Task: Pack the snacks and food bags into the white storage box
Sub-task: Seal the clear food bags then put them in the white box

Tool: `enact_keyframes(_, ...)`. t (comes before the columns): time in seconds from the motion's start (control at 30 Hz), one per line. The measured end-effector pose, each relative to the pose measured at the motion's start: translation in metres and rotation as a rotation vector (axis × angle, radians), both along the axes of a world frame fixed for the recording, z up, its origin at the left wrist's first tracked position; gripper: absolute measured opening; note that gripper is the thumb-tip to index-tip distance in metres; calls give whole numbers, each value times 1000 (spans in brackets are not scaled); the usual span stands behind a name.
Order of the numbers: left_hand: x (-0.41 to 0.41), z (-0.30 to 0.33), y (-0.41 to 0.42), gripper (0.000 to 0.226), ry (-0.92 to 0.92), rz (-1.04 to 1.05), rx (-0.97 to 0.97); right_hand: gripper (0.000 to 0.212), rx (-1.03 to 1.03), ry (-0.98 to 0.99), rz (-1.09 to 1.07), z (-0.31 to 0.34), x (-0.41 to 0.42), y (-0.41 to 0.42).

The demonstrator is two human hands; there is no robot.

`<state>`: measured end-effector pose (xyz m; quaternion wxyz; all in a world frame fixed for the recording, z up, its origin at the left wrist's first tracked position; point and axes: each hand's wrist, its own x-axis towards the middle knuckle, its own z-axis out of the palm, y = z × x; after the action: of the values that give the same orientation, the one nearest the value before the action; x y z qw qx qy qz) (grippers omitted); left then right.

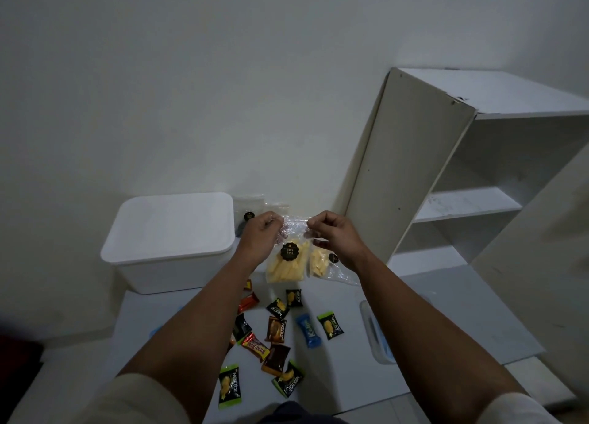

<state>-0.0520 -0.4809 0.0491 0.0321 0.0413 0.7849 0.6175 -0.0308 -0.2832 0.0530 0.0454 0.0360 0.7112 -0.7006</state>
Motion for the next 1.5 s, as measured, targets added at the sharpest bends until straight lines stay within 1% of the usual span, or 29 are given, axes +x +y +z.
enact_keyframes(0.13, -2, 0, -6, 23, -27, 24, 30, 9, -19, -6, -11, 1, -1, 1)
enact_keyframes(0.27, -2, 0, -9, 24, -13, 17, -13, 10, 15, 5, -14, -1, -3, 2)
enact_keyframes(0.37, 0, 1, -7, 23, -21, 18, 3, 11, 29, 16, -33, -1, -3, 1)
enact_keyframes(0.5, 0, 0, -4, 24, -31, -32, -10, 11, 78, 25, 3, -2, -2, -1)
enact_keyframes(0.7, 2, 1, -3, 25, -39, -51, -14, 11, 74, 30, -1, -3, 2, -2)
enact_keyframes(0.83, 3, -1, 0, 23, -26, -97, -47, 17, 105, 37, 20, -3, 0, -8)
enact_keyframes(0.97, 3, -3, 1, 23, -30, -96, -41, 10, 115, 45, 18, -3, 0, -10)
enact_keyframes(1.23, 6, 0, 6, 21, -23, -130, -39, 13, 170, 98, 28, 1, 4, -12)
enact_keyframes(1.4, 5, -2, 4, 22, -38, -137, -54, 9, 218, 85, 45, 2, 3, -8)
enact_keyframes(1.5, 5, -1, 6, 24, -42, -131, -22, 10, 201, 81, 41, 1, 3, -8)
